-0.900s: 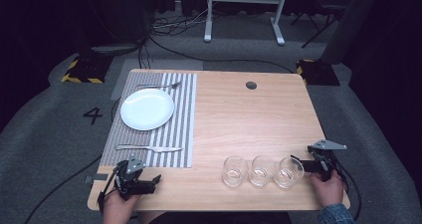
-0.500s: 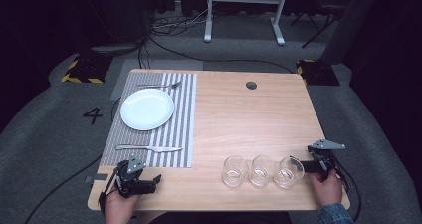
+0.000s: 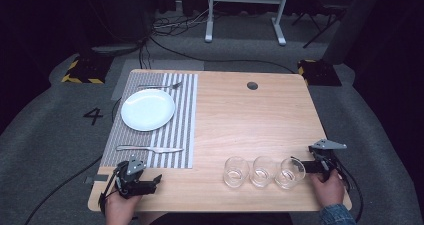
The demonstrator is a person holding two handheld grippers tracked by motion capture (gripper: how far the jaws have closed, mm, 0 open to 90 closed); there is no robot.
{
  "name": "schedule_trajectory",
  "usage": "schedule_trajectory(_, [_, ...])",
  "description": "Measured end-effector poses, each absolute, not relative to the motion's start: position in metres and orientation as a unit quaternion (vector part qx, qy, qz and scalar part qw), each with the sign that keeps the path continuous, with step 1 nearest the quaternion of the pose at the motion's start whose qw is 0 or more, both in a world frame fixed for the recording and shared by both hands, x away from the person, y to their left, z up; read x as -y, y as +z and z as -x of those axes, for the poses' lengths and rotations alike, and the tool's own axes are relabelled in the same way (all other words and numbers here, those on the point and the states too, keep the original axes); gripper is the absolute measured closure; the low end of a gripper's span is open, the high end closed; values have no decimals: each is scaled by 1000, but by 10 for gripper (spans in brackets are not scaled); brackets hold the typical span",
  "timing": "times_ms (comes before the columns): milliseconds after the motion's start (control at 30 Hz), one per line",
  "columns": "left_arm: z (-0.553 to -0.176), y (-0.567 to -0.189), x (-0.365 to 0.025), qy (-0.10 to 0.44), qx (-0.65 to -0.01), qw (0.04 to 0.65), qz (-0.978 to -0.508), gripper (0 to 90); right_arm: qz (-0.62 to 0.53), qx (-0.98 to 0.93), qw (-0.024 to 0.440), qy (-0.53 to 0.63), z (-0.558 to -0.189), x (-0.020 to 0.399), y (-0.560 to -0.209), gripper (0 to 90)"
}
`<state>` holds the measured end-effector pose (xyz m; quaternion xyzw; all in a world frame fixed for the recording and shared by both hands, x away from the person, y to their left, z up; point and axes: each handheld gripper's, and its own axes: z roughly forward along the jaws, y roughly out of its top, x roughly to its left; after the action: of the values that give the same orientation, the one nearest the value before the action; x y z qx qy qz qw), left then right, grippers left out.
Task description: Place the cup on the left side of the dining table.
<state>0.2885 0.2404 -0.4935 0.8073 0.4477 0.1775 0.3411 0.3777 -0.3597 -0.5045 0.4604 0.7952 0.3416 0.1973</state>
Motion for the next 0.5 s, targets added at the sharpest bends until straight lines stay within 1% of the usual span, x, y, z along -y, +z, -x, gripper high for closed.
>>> schedule_trajectory(67, [-286, -485, -241, 179, -448, 357, -800, 153, -460, -795, 198, 342, -378, 360, -504, 83])
schedule_trajectory(100, [-284, -477, -243, 172, -453, 379, -788, 155, -461, -795, 198, 341, -378, 360, -504, 82])
schedule_trajectory(133, [-284, -477, -243, 172, -453, 379, -788, 156, -461, -795, 198, 341, -378, 360, -504, 82])
schedule_trajectory(233, [-281, -462, -245, 151, -465, 440, -753, 159, -461, -795, 197, 341, -378, 360, -504, 82])
schedule_trajectory(333, [-280, -455, -243, 159, -462, 453, -746, 161, -461, -795, 197, 341, -378, 360, -504, 82])
schedule_trajectory(500, [-274, -437, -239, 188, -453, 472, -732, 163, -460, -795, 198, 341, -378, 360, -504, 82])
